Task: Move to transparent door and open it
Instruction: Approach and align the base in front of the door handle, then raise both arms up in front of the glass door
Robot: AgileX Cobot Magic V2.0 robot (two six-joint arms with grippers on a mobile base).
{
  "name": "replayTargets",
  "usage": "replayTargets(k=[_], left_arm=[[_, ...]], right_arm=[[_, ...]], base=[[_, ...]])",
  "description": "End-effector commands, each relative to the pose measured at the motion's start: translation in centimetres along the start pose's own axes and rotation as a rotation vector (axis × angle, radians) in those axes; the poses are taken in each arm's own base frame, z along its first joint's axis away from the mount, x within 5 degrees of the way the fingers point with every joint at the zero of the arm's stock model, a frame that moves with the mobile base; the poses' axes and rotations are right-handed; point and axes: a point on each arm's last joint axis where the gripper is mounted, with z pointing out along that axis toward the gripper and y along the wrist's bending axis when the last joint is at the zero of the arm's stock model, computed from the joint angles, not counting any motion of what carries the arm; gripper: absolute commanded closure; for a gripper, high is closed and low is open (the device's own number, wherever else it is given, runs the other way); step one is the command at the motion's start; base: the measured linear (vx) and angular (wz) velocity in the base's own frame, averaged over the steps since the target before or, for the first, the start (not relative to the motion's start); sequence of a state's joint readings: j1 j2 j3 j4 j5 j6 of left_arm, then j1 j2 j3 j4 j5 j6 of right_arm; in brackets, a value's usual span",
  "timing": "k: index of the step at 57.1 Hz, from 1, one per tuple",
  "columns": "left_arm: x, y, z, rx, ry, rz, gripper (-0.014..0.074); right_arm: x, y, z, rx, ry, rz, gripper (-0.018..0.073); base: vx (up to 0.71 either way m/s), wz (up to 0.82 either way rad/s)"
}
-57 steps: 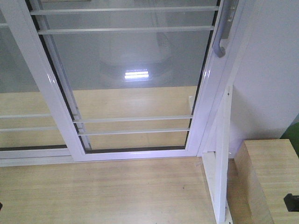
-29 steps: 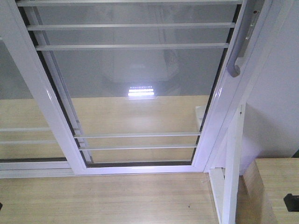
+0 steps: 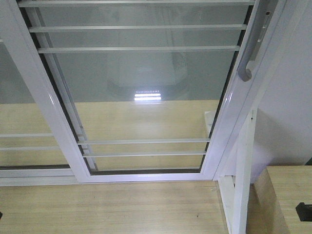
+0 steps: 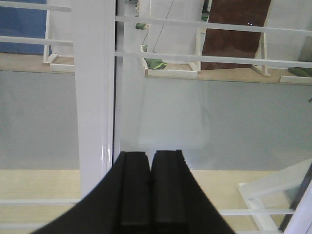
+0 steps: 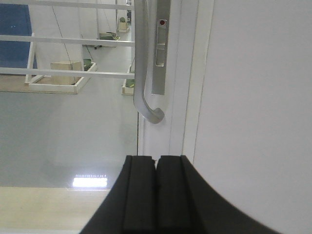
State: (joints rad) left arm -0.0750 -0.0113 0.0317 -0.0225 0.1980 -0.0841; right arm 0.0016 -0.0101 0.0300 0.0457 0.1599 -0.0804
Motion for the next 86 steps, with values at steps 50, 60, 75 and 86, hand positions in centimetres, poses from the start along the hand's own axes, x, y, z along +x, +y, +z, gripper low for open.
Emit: replayTargets(k=[50,60,75,86], left_arm=[[-3.2,-0.3,-0.6,0.036,-0.362,-0.011,0.0600],[-5.9,-0.6,-0.6,0.035,-0.398,0.006,0.0600],[-12.9,-1.3,4.3,0.005,-0.335,0.120,0.0600],[-16.9,-1.7,11.4,0.001,-0.326,0.120,0.0600]], right_arm=[[-2.8,-0.2,-0.4,0.031,-0.314,-0.016,0.0561],[-5.7,-0.4,-0.2,0.041,-0.341,-0.056,0.0561],[-12.9,-0.7,6.0,0.035,-0.185,-0.104,0.0561],[-16.7,-0.9,14.1,0.032,-0.135,-0.109,0.0561]], base=[[0.00,0.00],[0.00,0.00],[0.00,0.00],[0.00,0.00]])
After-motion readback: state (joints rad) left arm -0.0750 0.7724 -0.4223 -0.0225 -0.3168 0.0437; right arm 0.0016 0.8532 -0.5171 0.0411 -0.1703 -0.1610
